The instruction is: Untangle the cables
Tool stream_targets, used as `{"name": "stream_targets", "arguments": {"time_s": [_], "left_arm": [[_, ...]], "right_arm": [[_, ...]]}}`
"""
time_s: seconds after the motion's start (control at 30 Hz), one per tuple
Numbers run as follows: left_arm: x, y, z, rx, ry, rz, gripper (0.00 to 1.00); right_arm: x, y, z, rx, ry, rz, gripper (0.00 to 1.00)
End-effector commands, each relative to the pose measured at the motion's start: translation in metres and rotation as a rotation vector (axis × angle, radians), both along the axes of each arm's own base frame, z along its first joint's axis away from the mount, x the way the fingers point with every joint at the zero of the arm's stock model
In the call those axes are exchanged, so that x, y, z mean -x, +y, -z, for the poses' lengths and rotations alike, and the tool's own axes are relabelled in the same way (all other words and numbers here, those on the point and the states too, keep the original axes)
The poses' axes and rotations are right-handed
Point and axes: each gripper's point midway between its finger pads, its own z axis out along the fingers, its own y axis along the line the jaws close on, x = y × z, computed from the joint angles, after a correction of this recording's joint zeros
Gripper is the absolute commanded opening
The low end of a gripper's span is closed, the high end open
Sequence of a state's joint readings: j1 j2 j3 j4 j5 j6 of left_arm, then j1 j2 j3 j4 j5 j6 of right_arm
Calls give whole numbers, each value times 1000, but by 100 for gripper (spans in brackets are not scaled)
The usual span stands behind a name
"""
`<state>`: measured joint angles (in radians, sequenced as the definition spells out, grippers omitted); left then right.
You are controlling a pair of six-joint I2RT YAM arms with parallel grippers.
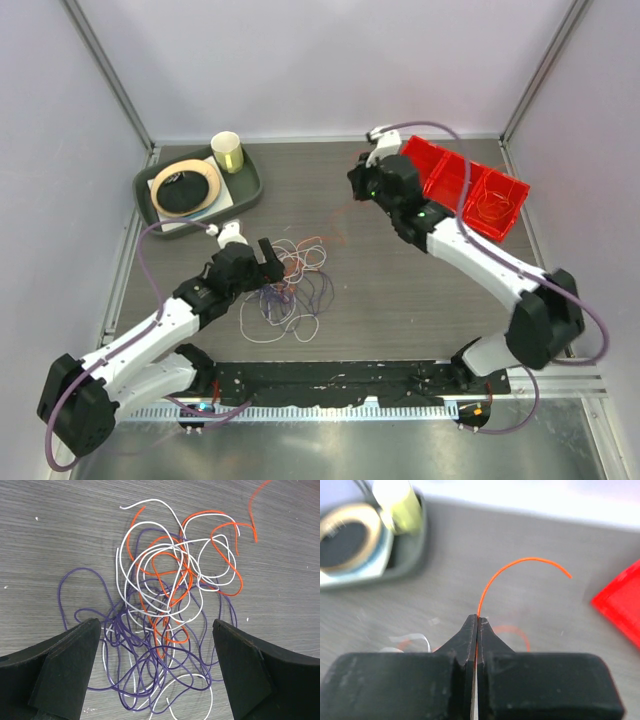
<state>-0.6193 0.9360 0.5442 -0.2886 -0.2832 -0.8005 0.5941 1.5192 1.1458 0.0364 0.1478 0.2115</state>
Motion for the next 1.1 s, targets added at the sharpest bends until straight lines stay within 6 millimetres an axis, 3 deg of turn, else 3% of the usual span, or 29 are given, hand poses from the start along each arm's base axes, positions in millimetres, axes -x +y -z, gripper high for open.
{"name": "stream_targets", "arguments": {"time_s": [0.0,0.1,0.13,0.2,0.23,0.3,0.33,0.37,0.4,0.43,0.53,0.6,0.63,0.67,0.8,1.0,1.07], "left_arm": [[-8,-4,-11,30,-62,7,100],[-11,-1,-5,10,-51,-15,100],[-11,0,-4,1,-45,-20,100],[-15,-6,-9,8,-55,1,100],[-17,-11,-12,10,-66,35,100],[-21,-43,-40,53,-167,232,100],[-19,-56,-52,73,-210,320,100],[-23,-73,-79,110,-299,405,100],[-13,-88,-91,105,-361,561,100],[-16,-97,-114,119,-440,605,100],[-17,-114,-136,68,-561,760,100],[-25,-123,-125,24,-544,813,100],[-34,-125,-129,6,-553,801,100],[-41,-131,-108,-11,-490,812,100],[-44,-149,-81,8,-361,894,100],[-59,-155,-81,-34,-352,873,100],[-66,-151,-69,-76,-299,852,91]], "right_arm": [[5,-29,-126,-111,-276,110,1],[15,-49,-181,-109,-366,158,1],[19,-56,-213,-122,-418,176,1],[24,-63,-238,-99,-440,184,1],[32,-68,-268,-119,-463,180,1],[39,-56,-288,-150,-466,109,1],[49,-55,-310,-177,-484,78,1],[54,-47,-316,-193,-485,27,1],[55,-42,-319,-210,-474,0,1],[62,-42,-332,-230,-482,-19,1],[72,-33,-347,-267,-481,-82,1],[75,-30,-351,-282,-482,-104,1],[77,-30,-354,-293,-487,-107,1],[79,-30,-355,-297,-488,-112,1],[80,-36,-358,-287,-501,-92,1],[84,-52,-363,-271,-516,-34,1],[86,-55,-364,-272,-519,-26,1]]}}
